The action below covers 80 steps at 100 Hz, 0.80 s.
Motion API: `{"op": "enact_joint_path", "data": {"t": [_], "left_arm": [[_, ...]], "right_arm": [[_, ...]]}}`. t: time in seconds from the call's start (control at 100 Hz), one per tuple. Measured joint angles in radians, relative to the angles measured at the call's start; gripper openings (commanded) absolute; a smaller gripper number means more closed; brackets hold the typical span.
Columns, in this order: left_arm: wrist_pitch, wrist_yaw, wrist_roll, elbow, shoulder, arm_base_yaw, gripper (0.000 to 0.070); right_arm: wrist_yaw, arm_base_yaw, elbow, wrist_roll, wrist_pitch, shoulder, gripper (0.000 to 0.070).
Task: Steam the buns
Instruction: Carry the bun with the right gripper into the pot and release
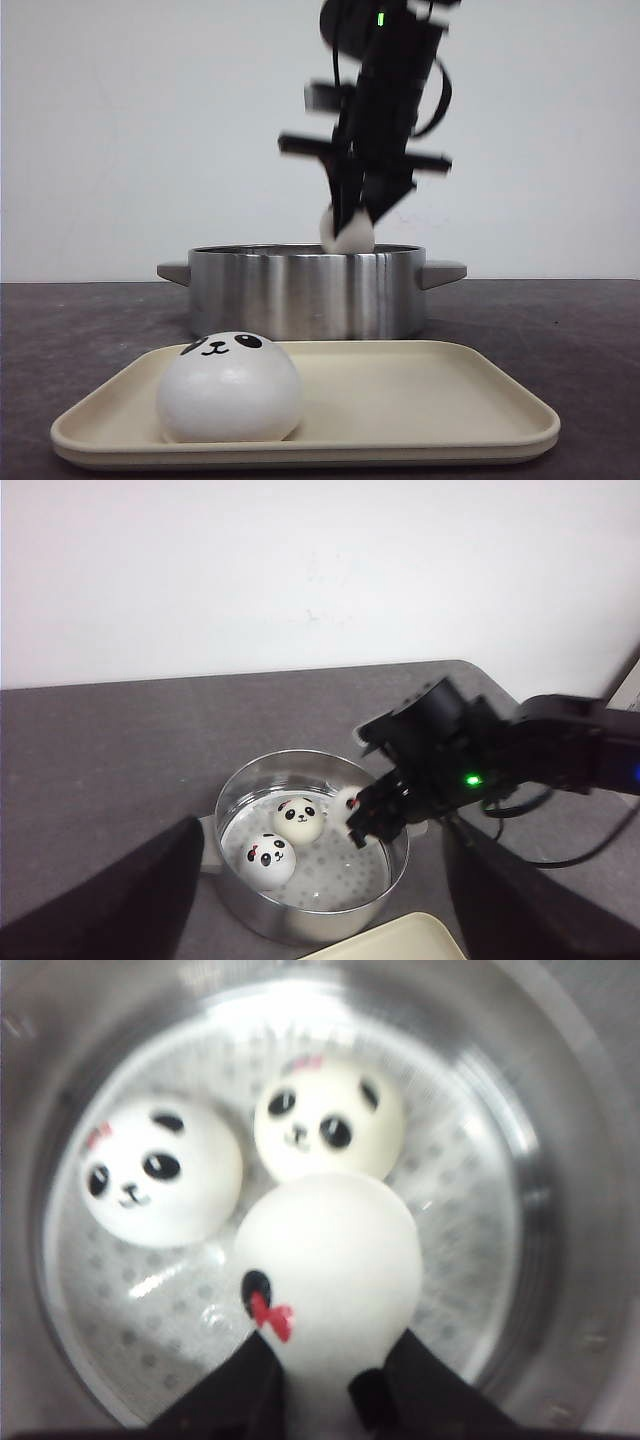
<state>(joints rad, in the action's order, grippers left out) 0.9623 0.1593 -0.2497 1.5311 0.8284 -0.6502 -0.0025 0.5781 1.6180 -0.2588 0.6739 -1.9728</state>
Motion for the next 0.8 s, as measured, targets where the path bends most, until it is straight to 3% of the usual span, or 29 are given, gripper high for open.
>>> {"op": "enact_joint_path", "data": {"t": [0.09, 0.14, 0.45, 0.6, 0.71, 0.75, 0.8], "left_arm": [[0.0, 0.0, 0.0, 0.0, 0.0, 0.0, 0.0434], [0.0, 0.0, 0.0, 0.0, 0.0, 0.0, 0.0434], [0.0, 0.0, 0.005, 0.0, 0.0, 0.0, 0.0434], [0.001, 0.0, 0.008, 0.0, 0.002, 0.0, 0.0434], [0.014, 0.0, 0.009, 0.0, 0.006, 0.0, 0.0434], [0.023, 0.0, 0.013, 0.0, 0.01, 0.0, 0.0434], [0.038, 0.0, 0.016, 0.0, 0.016, 0.0, 0.0434]], "right_arm": [[-0.006, -0.009, -0.002, 0.0, 0.001, -0.018, 0.0418], [-0.006, -0.011, -0.002, 0.0, 0.0, -0.021, 0.0478], [-0.005, -0.017, -0.002, 0.0, 0.0, -0.021, 0.0509], [-0.005, -0.023, -0.002, -0.001, 0.027, -0.021, 0.0587], [-0.007, -0.024, -0.002, 0.0, 0.032, -0.021, 0.0565], [-0.007, -0.027, -0.001, 0.0, 0.034, -0.021, 0.0457], [-0.007, -0.029, 0.0, -0.001, 0.048, -0.021, 0.0234]]}}
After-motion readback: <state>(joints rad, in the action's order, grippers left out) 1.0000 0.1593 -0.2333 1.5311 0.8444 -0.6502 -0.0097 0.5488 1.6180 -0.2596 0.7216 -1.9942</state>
